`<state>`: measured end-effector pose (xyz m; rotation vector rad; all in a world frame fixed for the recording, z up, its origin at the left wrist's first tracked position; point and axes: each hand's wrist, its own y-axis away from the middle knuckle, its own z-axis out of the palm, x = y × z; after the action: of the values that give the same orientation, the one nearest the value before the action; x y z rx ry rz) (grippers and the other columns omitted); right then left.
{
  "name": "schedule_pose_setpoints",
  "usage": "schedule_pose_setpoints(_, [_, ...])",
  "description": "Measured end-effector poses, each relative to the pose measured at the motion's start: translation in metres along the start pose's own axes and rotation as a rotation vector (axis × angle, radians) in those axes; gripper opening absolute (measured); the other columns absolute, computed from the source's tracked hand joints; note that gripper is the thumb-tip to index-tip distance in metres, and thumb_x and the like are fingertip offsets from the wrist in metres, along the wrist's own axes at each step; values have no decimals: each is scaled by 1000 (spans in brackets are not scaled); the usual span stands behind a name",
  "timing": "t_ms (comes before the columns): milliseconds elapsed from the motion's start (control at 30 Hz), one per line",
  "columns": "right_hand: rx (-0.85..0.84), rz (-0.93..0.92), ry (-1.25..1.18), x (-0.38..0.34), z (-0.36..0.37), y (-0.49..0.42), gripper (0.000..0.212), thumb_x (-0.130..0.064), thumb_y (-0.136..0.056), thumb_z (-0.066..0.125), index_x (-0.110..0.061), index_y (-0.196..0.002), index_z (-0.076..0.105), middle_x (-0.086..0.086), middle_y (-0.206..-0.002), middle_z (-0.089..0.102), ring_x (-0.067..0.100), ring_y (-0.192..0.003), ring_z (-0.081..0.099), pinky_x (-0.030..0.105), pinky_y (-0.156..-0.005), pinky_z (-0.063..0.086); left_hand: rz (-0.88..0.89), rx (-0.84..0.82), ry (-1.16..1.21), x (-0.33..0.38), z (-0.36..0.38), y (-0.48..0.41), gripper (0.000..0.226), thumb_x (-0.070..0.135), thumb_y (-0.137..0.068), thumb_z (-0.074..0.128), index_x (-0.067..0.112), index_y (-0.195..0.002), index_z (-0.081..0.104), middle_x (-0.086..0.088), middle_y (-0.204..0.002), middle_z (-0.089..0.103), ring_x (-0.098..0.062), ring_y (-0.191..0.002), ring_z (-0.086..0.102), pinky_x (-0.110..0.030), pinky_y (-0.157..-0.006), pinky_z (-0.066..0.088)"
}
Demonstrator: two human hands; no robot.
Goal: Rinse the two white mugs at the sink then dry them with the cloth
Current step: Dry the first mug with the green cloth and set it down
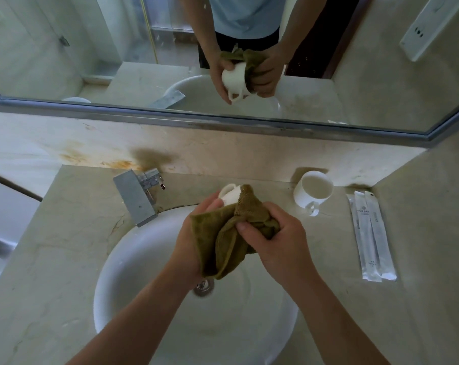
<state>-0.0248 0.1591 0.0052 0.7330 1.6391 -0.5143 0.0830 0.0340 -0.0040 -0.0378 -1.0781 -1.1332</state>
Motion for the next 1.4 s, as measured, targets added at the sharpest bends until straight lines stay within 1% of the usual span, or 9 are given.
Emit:
schedule_pose_setpoints(100, [-19, 16, -62, -5, -2, 0, 11, -10, -91, 81, -7, -100, 75, 2, -84, 77, 6, -76, 75, 20, -61, 61, 117, -46, -74, -3, -8, -5, 51, 3, -104, 59, 27, -149, 59, -22, -136, 70, -47, -123, 69, -68, -100, 56])
schedule_pose_setpoints(333, [-302, -44, 11, -12, -25, -6, 18, -4, -89, 82, -11, -104, 74, -2, -90, 73, 6, -80, 73, 22, -65, 61, -274, -89, -182, 30, -16, -5, 64, 50, -89, 69, 7, -136, 61, -18, -110, 80, -33, -96, 80, -39, -78, 67])
schedule_pose_setpoints(467, [105, -121, 182, -6, -30, -5, 31, -15, -89, 83, -25, -117, 73, -10, -99, 76, 8, -91, 73, 30, -77, 65, -38, 53, -6, 19, -12, -11, 50, 43, -94, 67, 16, -136, 63, -24, -133, 72, -39, -122, 72, -50, -98, 62])
schedule_pose_setpoints(567, [517, -205, 476, -4, -32, -2, 30, -19, -92, 80, -14, -120, 71, -2, -100, 72, 13, -87, 67, 43, -79, 63, 142, 189, 12, 9, -9, -16, 37, 36, -99, 67, 22, -134, 66, -16, -131, 73, -29, -113, 74, -42, -80, 64])
schedule_pose_setpoints(633, [463, -221, 524, -10, -17, 0, 48, -27, -93, 78, -12, -136, 63, 1, -116, 69, 14, -100, 66, 39, -89, 61, 189, 208, 21, 2, -5, -16, 33, 30, -104, 64, 22, -136, 67, -12, -126, 74, -26, -109, 72, -36, -75, 64])
schedule_pose_setpoints(733, [78, -210, 333, -23, 15, 10, 64, -46, -100, 64, -23, -156, 46, -14, -138, 62, -1, -123, 61, 17, -100, 53, 224, 213, 61, -8, 1, -15, 31, 25, -107, 62, 8, -132, 65, -24, -122, 71, -40, -112, 69, -51, -91, 61])
schedule_pose_setpoints(900, [421, -57, 43, -19, 42, 7, 25, -39, -103, 62, -33, -128, 62, -12, -123, 64, 0, -113, 64, 23, -94, 56, 326, 284, -2, -21, 13, -4, 56, 51, -87, 83, 10, -122, 70, -30, -123, 72, -50, -118, 69, -67, -105, 54])
schedule_pose_setpoints(1167, [182, 109, -357, -28, 42, 1, 39, -39, -96, 56, -46, -135, 61, -20, -124, 72, 1, -115, 69, 30, -97, 58, 270, 195, 124, -20, 19, 0, 41, 31, -106, 58, 3, -136, 62, -21, -124, 74, -36, -113, 72, -49, -97, 60])
schedule_pose_setpoints(1400, [211, 416, -776, -19, 35, -3, 34, -35, -109, 48, -31, -134, 71, 0, -132, 75, 20, -129, 67, 39, -103, 54, 169, 215, 190, -14, 17, 0, 59, 54, -95, 59, 13, -136, 68, -20, -132, 74, -34, -120, 72, -51, -104, 57])
